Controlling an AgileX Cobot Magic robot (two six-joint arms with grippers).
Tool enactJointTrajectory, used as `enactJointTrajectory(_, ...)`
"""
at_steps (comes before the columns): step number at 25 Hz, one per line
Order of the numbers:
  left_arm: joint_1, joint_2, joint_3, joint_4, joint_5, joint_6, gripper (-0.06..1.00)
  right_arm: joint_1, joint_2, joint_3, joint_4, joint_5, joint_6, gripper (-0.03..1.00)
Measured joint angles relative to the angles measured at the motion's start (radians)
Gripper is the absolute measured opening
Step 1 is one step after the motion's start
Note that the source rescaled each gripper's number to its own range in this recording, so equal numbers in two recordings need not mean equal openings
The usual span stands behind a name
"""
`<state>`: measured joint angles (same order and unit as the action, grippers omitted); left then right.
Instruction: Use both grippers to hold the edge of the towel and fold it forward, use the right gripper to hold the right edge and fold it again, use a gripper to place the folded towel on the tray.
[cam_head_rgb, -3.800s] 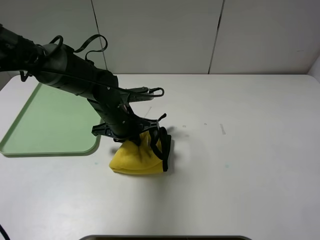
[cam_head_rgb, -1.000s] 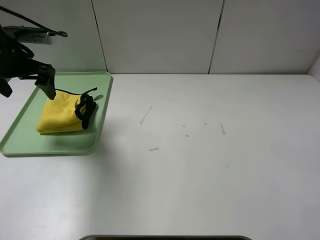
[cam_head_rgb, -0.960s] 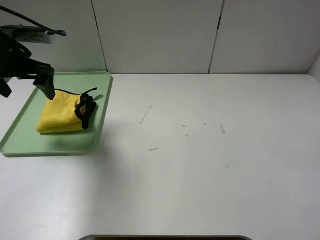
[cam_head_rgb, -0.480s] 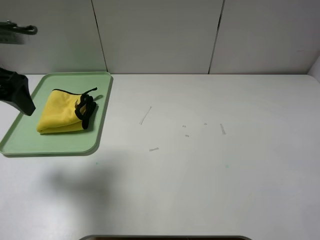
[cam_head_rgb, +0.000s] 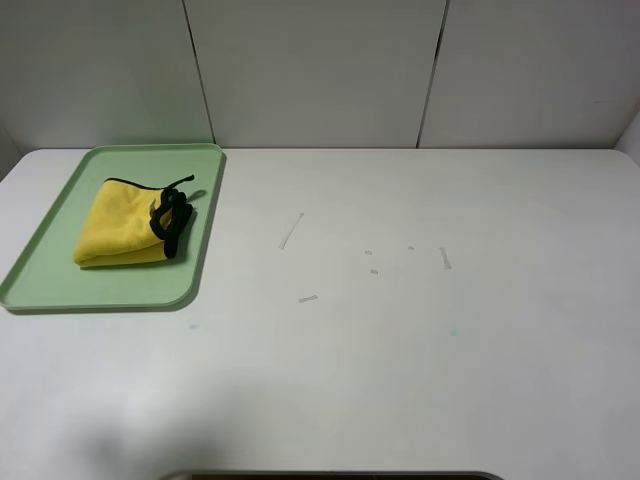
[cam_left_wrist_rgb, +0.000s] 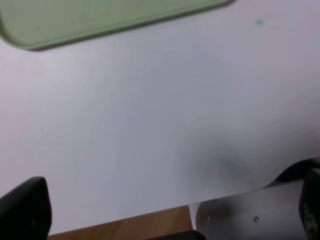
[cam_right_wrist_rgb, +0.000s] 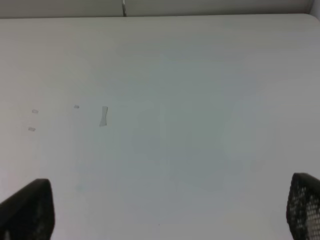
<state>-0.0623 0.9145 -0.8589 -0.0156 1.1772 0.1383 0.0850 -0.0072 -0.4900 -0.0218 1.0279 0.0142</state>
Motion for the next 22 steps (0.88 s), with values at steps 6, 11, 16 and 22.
enactJointTrajectory(6, 0.0, -0.323, 0.073, -0.031, 0.001, 0.0, 1.0, 0.0, 0.0, 0.0, 0.0, 0.0, 0.0, 1.0)
enactJointTrajectory(11, 0.0, -0.567, 0.179, -0.04, -0.012, 0.0, 1.0, 0.0, 0.0, 0.0, 0.0, 0.0, 0.0, 1.0)
enactJointTrajectory(16, 0.0, -0.757, 0.287, -0.053, -0.023, 0.0, 1.0, 0.0, 0.0, 0.0, 0.0, 0.0, 0.0, 1.0)
enactJointTrajectory(22, 0.0, -0.917, 0.345, -0.093, -0.089, 0.062, 1.0, 0.0, 0.0, 0.0, 0.0, 0.0, 0.0, 1.0)
